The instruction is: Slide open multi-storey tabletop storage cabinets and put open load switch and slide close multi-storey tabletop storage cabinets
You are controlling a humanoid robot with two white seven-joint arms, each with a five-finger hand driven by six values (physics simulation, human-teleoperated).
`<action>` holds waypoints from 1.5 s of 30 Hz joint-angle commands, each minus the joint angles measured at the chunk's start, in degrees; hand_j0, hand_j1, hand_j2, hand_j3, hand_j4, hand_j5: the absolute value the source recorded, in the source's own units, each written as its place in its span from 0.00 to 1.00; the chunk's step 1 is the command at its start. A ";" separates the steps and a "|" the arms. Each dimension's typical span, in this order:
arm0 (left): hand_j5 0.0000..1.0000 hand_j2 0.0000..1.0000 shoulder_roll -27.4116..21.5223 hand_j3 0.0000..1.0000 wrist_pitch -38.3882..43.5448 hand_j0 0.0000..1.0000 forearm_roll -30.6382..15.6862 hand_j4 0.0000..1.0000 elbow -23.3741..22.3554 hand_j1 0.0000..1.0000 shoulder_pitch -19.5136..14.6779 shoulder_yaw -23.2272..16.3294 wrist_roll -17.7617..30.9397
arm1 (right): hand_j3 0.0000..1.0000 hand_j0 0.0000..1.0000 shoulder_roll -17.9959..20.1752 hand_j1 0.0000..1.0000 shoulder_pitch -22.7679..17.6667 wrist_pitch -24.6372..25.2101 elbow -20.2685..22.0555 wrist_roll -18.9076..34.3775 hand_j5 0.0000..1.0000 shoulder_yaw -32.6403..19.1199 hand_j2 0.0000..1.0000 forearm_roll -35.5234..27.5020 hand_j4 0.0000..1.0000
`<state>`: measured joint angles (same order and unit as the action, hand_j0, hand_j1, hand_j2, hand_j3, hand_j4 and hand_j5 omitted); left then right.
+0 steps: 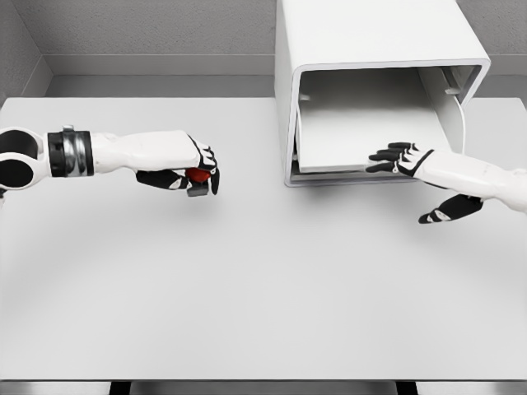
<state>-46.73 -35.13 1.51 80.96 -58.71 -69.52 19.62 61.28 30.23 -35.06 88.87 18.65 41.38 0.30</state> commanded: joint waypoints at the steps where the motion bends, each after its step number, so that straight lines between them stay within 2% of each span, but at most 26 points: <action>1: 0.46 0.46 -0.03 0.46 0.13 0.46 -0.45 0.46 -0.01 0.46 0.00 0.09 -0.02 | 1.00 1.00 1.48 1.00 0.00 0.06 0.43 -0.10 1.00 -0.24 1.00 -0.12 1.00; 5: 0.46 0.46 -0.03 0.46 0.13 0.46 -0.54 0.46 -0.01 0.46 -0.09 0.09 -0.02 | 1.00 1.00 4.03 1.00 -2.64 0.06 3.41 -0.28 1.00 -4.11 1.00 -0.56 1.00; 7: 0.46 0.46 -0.03 0.46 0.13 0.46 -0.54 0.46 -0.01 0.46 -0.09 0.09 -0.02 | 1.00 1.00 4.55 1.00 -3.25 0.06 4.12 -0.28 1.00 -4.38 1.00 -0.56 1.00; 10: 0.47 0.47 -0.11 0.47 0.13 0.47 -0.54 0.47 -0.01 0.47 0.00 0.09 -0.02 | 1.00 1.00 5.08 1.00 -7.21 0.06 5.61 -0.28 1.00 -8.24 1.00 -0.65 1.00; 20: 0.47 0.47 0.06 0.47 0.13 0.47 -0.63 0.47 0.08 0.47 -0.18 0.17 -0.02 | 1.00 1.00 6.84 1.00 -7.73 0.06 7.10 -0.81 1.00 -8.15 1.00 -1.18 1.00; 23: 0.47 0.47 -0.03 0.47 0.13 0.47 -0.63 0.47 0.43 0.47 -0.18 0.09 -0.02 | 1.00 1.00 9.21 1.00 -8.17 0.06 7.10 -0.90 1.00 -8.15 1.00 -2.94 1.00; 31: 0.47 0.47 -0.38 0.47 0.13 0.47 -0.71 0.47 0.52 0.47 -0.09 0.09 -0.02 | 1.00 1.00 10.88 1.00 -8.70 0.06 7.81 -0.98 1.00 -7.98 1.00 -5.13 1.00; 33: 0.47 0.47 -0.47 0.47 0.13 0.47 -0.71 0.47 0.43 0.47 -0.09 0.09 -0.02 | 1.00 1.00 10.53 1.00 -7.91 0.06 7.81 -2.56 1.00 -8.24 1.00 -5.84 1.00; 37: 0.47 0.47 -0.38 0.47 0.13 0.47 -0.71 0.47 0.34 0.47 -0.09 0.09 -0.02 | 1.00 1.00 7.81 1.00 -5.63 0.06 7.28 -2.39 1.00 -8.15 1.00 -6.01 1.00; 40: 0.47 0.47 -0.38 0.47 0.13 0.47 -0.71 0.47 0.25 0.47 -0.18 0.09 -0.02 | 1.00 1.00 3.32 1.00 -5.27 0.06 5.43 0.07 1.00 -7.45 1.00 -5.40 1.00; 44: 0.47 0.47 -0.29 0.47 0.13 0.47 -0.71 0.47 0.25 0.47 -0.18 0.09 -0.02 | 1.00 1.00 2.80 1.00 -5.18 0.06 3.42 0.60 1.00 -7.10 1.00 -3.99 1.00; 45: 0.47 0.47 -0.29 0.47 0.13 0.47 -0.63 0.47 0.25 0.47 -0.17 0.09 -0.02 | 1.00 1.00 1.13 1.00 -4.92 0.06 1.83 0.69 1.00 -7.10 1.00 -3.82 1.00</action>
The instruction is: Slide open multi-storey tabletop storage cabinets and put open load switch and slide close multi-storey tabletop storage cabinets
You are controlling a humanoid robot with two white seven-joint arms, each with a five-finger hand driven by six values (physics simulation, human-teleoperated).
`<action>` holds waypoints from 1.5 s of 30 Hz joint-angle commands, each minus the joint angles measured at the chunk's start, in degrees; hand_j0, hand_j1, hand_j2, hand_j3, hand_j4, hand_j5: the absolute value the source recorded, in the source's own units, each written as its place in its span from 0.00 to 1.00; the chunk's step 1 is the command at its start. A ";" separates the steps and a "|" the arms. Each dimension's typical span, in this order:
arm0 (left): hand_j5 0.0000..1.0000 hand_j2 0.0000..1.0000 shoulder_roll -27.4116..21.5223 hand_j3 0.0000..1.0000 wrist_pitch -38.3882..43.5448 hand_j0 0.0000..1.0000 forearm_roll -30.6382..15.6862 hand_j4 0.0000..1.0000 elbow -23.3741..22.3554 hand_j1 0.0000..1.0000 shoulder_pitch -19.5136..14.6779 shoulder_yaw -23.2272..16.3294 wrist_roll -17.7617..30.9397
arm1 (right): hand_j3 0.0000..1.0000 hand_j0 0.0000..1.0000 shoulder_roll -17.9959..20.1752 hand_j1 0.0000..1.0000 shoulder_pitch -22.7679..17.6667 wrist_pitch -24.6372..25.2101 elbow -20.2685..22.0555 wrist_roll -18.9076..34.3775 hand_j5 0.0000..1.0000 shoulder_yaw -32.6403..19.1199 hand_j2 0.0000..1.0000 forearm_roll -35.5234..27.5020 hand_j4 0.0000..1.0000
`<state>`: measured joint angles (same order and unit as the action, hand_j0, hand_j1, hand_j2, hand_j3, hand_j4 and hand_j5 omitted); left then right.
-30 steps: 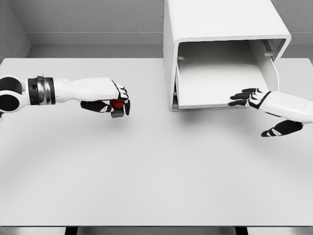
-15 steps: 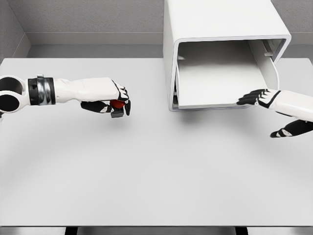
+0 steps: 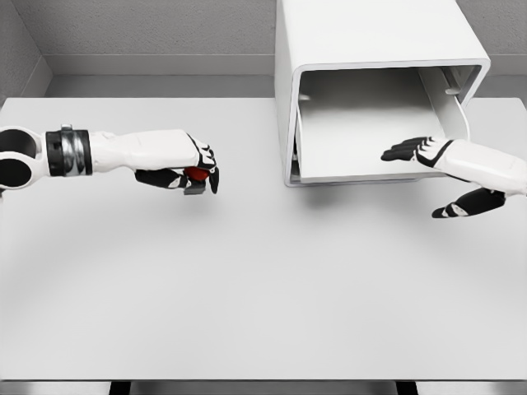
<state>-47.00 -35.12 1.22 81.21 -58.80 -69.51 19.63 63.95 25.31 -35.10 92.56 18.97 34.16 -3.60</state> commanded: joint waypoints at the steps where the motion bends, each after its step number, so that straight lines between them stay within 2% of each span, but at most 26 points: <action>1: 0.47 0.47 -0.02 0.47 0.12 0.47 -0.34 0.47 0.00 0.47 0.00 0.08 -0.03 | 1.00 1.00 -1.81 1.00 -0.09 0.10 -2.21 0.36 1.00 0.12 1.00 0.35 1.00; 19: 0.47 0.47 0.25 0.47 0.12 0.47 -0.34 0.47 0.08 0.47 0.00 0.08 -0.03 | 1.00 1.00 -1.46 1.00 -1.05 0.10 -1.42 1.86 1.00 1.70 1.00 1.67 1.00; 24: 0.48 0.48 0.25 0.48 0.12 0.48 -0.43 0.48 0.08 0.48 0.00 0.17 -0.03 | 1.00 1.00 1.44 1.00 -1.76 0.10 1.48 1.77 1.00 1.43 1.00 1.49 1.00; 37: 0.48 0.48 0.07 0.48 0.12 0.48 -0.78 0.48 1.58 0.48 -0.70 0.78 -0.03 | 1.00 1.00 6.10 1.00 -4.04 0.10 2.44 0.89 1.00 1.43 1.00 0.79 1.00; 41: 0.48 0.48 0.16 0.48 0.12 0.48 -0.78 0.48 2.63 0.48 -2.98 0.78 -0.03 | 1.00 1.00 8.03 1.00 -4.57 0.10 3.23 0.37 1.00 1.43 1.00 -0.18 1.00; 45: 0.48 0.48 0.25 0.48 0.12 0.48 -0.96 0.48 3.51 0.48 -6.76 0.78 -0.11 | 1.00 1.00 9.97 1.00 -4.57 0.10 3.68 -0.51 1.00 1.43 1.00 -0.36 1.00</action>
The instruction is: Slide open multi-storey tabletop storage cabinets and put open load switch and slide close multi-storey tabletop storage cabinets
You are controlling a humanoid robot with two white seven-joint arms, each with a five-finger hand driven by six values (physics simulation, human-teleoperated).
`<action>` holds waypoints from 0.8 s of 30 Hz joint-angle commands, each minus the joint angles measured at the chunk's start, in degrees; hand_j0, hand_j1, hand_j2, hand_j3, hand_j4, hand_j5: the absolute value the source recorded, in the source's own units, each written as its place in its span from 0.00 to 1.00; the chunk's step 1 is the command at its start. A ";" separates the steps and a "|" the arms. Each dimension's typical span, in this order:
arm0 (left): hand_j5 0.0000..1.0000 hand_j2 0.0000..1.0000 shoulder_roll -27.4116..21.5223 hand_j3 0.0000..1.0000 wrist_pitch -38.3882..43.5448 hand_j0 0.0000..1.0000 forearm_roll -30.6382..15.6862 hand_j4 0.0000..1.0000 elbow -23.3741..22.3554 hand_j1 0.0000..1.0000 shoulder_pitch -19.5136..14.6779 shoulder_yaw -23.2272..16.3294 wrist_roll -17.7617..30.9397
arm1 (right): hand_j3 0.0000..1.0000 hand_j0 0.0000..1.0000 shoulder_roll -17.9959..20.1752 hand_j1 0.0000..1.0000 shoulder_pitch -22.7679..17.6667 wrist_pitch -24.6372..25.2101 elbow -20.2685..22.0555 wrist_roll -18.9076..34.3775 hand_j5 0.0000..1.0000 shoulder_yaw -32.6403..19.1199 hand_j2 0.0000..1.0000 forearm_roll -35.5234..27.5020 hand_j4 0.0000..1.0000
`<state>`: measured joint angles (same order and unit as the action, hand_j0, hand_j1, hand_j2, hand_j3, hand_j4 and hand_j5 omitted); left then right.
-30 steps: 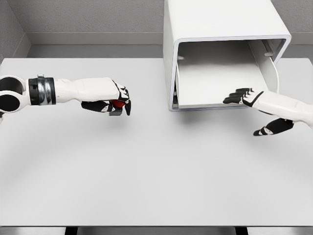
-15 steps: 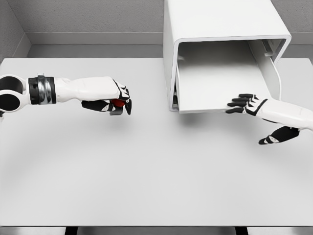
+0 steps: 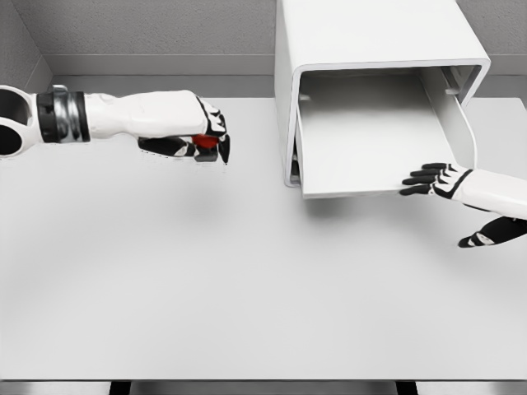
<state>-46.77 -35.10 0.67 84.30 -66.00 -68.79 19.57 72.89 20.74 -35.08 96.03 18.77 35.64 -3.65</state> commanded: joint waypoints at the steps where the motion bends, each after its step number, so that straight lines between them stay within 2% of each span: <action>1: 0.48 0.48 0.19 0.48 0.10 0.48 -0.50 0.48 0.43 0.48 -0.26 0.15 -0.06 | 1.00 1.00 1.12 1.00 0.00 0.08 0.38 -0.31 1.00 -0.05 1.00 -0.40 1.00; 8: 0.49 0.49 0.89 0.49 0.10 0.49 -1.64 0.49 2.45 0.49 -3.17 0.06 -0.06 | 1.00 1.00 1.38 1.00 -0.09 0.08 0.56 -0.31 1.00 0.13 1.00 -0.40 1.00; 12: 0.49 0.49 1.77 0.49 0.10 0.49 -1.82 0.49 2.98 0.49 -3.34 0.15 -0.15 | 1.00 1.00 1.64 1.00 0.09 0.08 0.65 -0.40 1.00 0.04 1.00 -0.40 1.00; 15: 0.49 0.49 2.21 0.49 0.10 0.49 -2.17 0.49 3.33 0.49 -4.31 0.06 -0.06 | 1.00 1.00 3.66 1.00 0.53 0.08 0.65 -2.95 1.00 -0.31 1.00 -0.57 1.00; 24: 0.49 0.49 5.29 0.49 0.10 0.49 -2.34 0.49 3.33 0.49 -5.19 0.15 -0.06 | 1.00 1.00 3.84 1.00 1.32 0.08 1.52 -3.56 1.00 -0.31 1.00 -0.75 1.00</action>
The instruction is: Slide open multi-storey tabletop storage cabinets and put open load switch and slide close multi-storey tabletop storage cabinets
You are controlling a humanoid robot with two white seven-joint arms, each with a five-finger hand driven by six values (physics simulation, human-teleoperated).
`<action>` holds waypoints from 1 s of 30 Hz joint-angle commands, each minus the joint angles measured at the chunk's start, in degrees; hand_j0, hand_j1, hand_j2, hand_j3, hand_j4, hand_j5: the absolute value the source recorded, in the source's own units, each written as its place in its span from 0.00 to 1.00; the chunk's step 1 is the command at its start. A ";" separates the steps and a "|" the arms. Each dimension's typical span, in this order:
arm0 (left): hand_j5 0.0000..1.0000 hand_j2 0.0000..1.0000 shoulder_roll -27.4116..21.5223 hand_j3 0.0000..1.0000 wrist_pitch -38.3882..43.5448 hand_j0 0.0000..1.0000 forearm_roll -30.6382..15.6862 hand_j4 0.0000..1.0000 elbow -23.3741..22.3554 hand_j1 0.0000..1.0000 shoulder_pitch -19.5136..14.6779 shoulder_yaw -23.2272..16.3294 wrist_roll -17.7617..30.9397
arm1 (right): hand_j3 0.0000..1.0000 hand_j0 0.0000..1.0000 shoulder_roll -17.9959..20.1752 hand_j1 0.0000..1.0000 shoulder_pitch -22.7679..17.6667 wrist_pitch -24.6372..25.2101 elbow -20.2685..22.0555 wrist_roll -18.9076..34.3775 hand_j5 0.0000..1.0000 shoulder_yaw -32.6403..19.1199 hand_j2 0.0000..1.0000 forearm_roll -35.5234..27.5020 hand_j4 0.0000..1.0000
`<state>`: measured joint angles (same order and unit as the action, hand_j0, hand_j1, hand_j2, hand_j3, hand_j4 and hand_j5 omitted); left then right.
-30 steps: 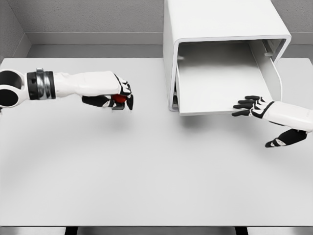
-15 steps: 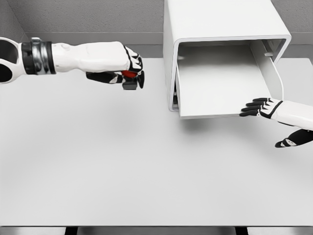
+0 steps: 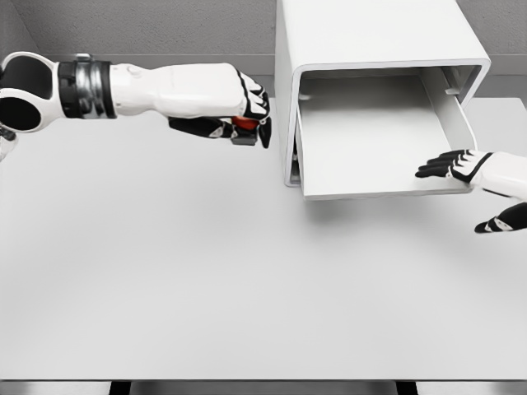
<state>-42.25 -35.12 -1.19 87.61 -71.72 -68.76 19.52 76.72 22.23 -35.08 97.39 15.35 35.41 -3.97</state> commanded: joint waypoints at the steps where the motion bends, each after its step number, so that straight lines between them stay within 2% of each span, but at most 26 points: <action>1: 0.49 0.49 1.29 0.49 0.12 0.49 -0.57 0.49 0.01 0.49 0.00 0.02 -0.10 | 1.00 1.00 -0.16 1.00 0.18 0.08 0.26 -0.24 1.00 -0.08 1.00 -0.43 1.00; 5: 0.49 0.49 1.73 0.49 0.12 0.49 -0.66 0.49 -0.08 0.49 -0.53 -0.06 -0.01 | 1.00 1.00 -1.66 1.00 2.29 0.08 0.70 -1.03 1.00 0.01 1.00 -0.43 1.00; 11: 0.48 0.48 2.78 0.48 0.12 0.48 -0.83 0.48 -0.16 0.48 -1.41 -0.06 -0.10 | 1.00 1.00 -1.83 1.00 2.29 0.08 0.88 -1.03 1.00 -0.08 1.00 -0.34 1.00; 17: 0.48 0.48 4.63 0.48 0.12 0.48 -1.01 0.48 -0.78 0.48 -1.85 -0.15 -0.10 | 1.00 1.00 -1.39 1.00 2.29 0.08 0.79 -0.94 1.00 -2.89 1.00 -0.34 1.00; 30: 0.49 0.49 9.64 0.49 0.12 0.49 -0.75 0.49 -3.15 0.49 -2.90 -0.42 -0.01 | 1.00 1.00 -0.16 1.00 1.68 0.08 0.79 -1.20 1.00 -2.80 1.00 -0.34 1.00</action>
<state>-33.63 -35.12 -1.59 85.23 -74.62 -69.24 19.55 76.22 23.91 -35.08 98.17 14.24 32.65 -3.89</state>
